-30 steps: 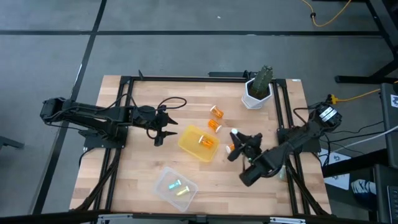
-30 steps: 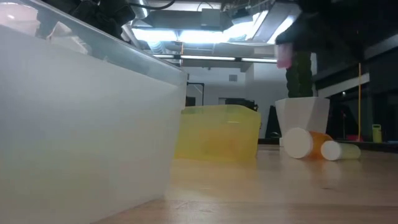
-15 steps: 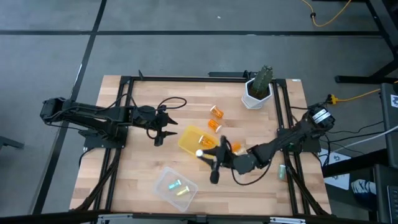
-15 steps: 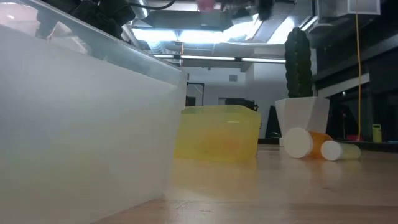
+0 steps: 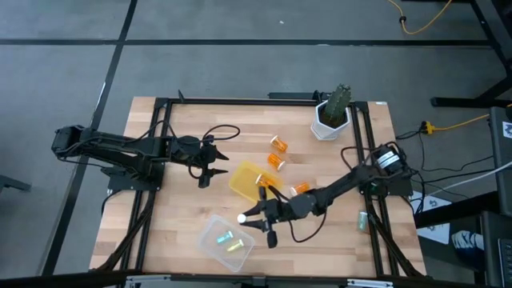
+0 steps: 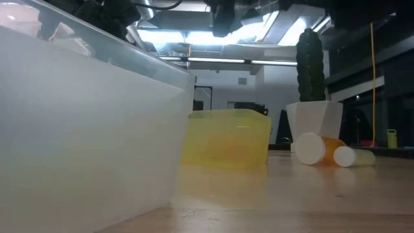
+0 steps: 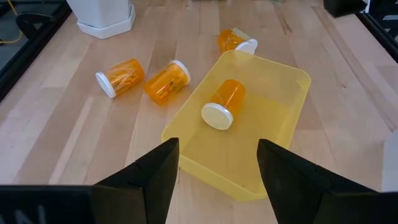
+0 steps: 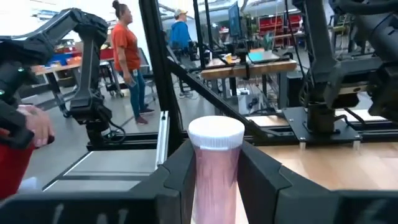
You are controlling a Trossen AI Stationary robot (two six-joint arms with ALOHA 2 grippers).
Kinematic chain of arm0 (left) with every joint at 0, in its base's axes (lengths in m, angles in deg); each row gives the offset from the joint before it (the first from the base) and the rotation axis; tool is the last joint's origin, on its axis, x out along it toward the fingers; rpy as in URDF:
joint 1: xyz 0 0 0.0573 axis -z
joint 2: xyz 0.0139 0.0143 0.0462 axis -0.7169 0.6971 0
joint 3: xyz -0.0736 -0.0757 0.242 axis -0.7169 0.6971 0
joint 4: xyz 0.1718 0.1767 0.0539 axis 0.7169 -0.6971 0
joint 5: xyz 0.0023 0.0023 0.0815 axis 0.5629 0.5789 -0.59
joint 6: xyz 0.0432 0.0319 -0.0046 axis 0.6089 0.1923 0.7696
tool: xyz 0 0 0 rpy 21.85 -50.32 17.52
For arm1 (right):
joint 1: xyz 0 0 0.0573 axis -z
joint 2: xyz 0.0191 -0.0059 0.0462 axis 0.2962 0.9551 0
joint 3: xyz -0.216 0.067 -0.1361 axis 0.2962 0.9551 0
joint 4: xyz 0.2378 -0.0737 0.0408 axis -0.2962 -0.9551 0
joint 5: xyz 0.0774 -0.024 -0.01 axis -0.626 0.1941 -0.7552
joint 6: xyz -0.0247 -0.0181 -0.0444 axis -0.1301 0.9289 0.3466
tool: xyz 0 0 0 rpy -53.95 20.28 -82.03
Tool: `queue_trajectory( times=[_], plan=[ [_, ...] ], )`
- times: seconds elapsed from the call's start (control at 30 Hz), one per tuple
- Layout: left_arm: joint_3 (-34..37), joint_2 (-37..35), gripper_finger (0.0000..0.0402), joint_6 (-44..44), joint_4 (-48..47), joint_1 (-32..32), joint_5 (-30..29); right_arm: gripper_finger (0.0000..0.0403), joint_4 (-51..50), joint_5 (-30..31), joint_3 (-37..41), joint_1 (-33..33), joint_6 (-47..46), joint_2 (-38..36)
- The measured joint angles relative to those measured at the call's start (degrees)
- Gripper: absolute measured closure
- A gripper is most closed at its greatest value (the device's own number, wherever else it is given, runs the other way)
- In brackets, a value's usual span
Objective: Pick and place medicine bottles into bin by pill shape (circle, oval)
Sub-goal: Put the purple bottled tablet into the transparent bin
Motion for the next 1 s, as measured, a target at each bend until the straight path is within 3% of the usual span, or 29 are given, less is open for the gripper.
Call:
queue_trajectory(
  times=[0.27,0.53,1.0],
  plan=[
    [0.0,0.01,0.019,0.0,-0.01,-0.02,0.01,0.027,-1.98,-7.26,-8.4,0.14,0.41,3.83],
    [0.0,0.0,0.019,0.0,0.0,-0.02,0.01,0.0259,-11.5,-7.24,-14.74,0.23,0.28,4.52],
    [0.0,0.01,0.019,-0.02,-0.02,-0.02,0.01,0.0257,-12.13,-7.21,-15.25,0.23,-2.18,4.52]
  ],
)
